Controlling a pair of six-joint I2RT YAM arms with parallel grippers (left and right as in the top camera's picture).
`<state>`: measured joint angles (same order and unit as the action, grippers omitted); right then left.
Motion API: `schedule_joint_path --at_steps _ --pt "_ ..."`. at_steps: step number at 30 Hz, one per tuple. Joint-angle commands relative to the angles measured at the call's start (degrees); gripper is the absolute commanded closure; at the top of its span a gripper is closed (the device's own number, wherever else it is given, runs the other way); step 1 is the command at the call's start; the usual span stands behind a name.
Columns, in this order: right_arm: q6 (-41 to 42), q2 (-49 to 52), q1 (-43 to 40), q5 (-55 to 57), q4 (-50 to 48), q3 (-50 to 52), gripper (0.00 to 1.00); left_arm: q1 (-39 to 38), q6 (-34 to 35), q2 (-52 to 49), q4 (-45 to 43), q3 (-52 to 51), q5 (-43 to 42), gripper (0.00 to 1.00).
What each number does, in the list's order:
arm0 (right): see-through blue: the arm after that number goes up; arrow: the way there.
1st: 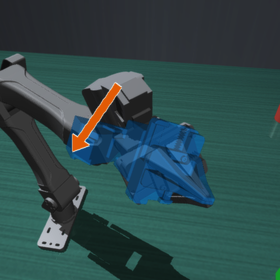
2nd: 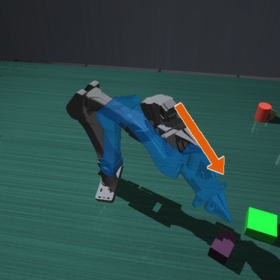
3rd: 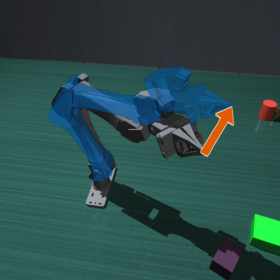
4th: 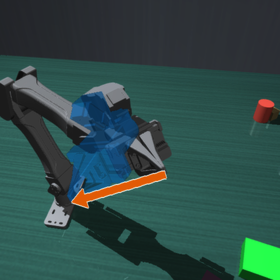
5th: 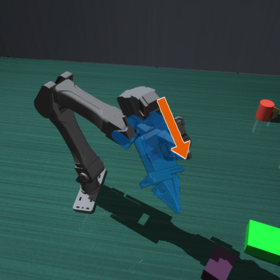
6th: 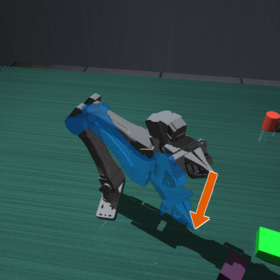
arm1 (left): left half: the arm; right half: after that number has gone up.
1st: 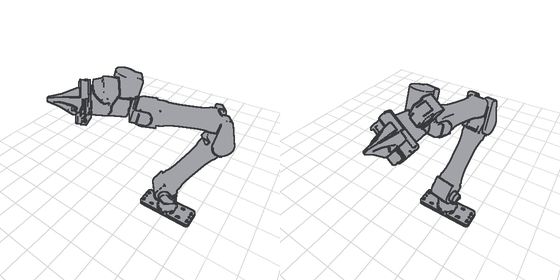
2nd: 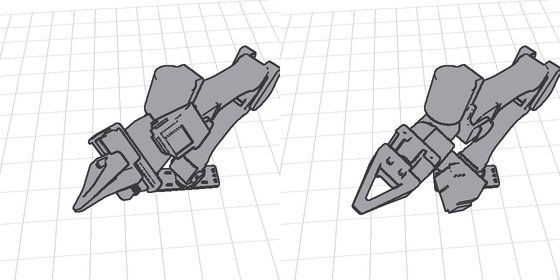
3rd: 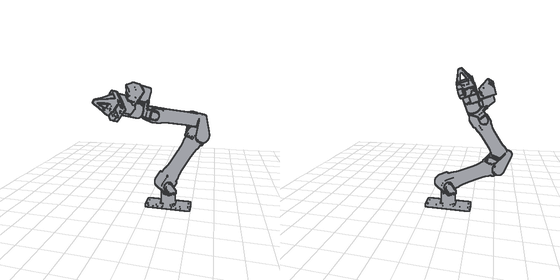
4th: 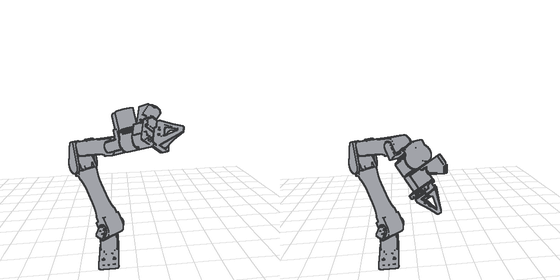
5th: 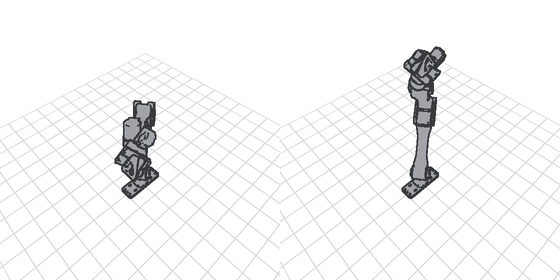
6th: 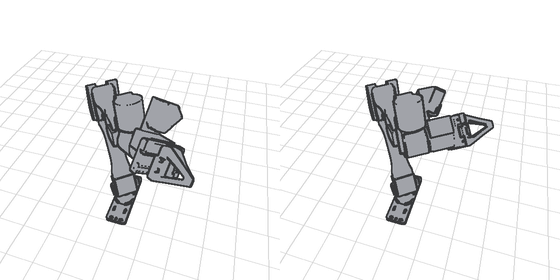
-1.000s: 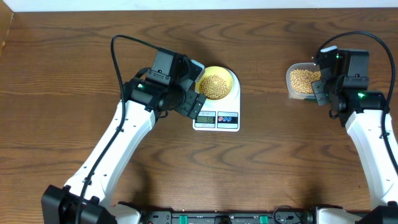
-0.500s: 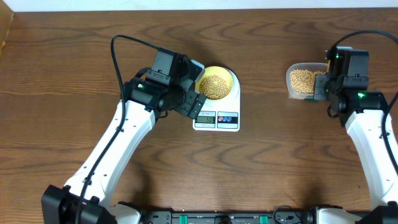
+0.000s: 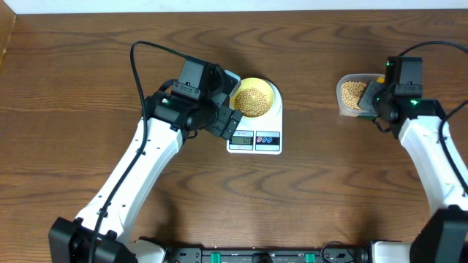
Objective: Scoop item into bowl and weigh 50g on scale
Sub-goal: 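Lower the scoop into the tub and tip out its soybeans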
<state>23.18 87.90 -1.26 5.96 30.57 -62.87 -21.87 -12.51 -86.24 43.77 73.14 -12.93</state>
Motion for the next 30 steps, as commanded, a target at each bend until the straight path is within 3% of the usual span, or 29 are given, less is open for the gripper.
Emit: schedule_joint_path --at_steps 1,3,12,22,30 --pt "1.66 0.98 0.35 -1.68 -0.48 -0.11 0.99 -0.09 -0.96 0.74 0.33 0.22 0.57 0.09" --pt "1.62 0.96 0.35 -1.66 -0.33 -0.11 0.98 -0.09 -0.96 0.74 0.33 0.22 0.57 0.09" --pt "1.62 0.94 0.35 -1.62 0.31 -0.11 0.67 -0.09 -0.96 0.74 0.33 0.22 0.57 0.09" --pt "-1.31 0.94 0.33 -1.62 2.05 -0.11 0.01 -0.09 -0.96 0.74 0.33 0.22 0.57 0.09" --pt "-2.71 0.92 0.35 -1.68 3.63 -0.11 0.01 -0.09 -0.96 0.74 0.33 0.22 0.57 0.09"
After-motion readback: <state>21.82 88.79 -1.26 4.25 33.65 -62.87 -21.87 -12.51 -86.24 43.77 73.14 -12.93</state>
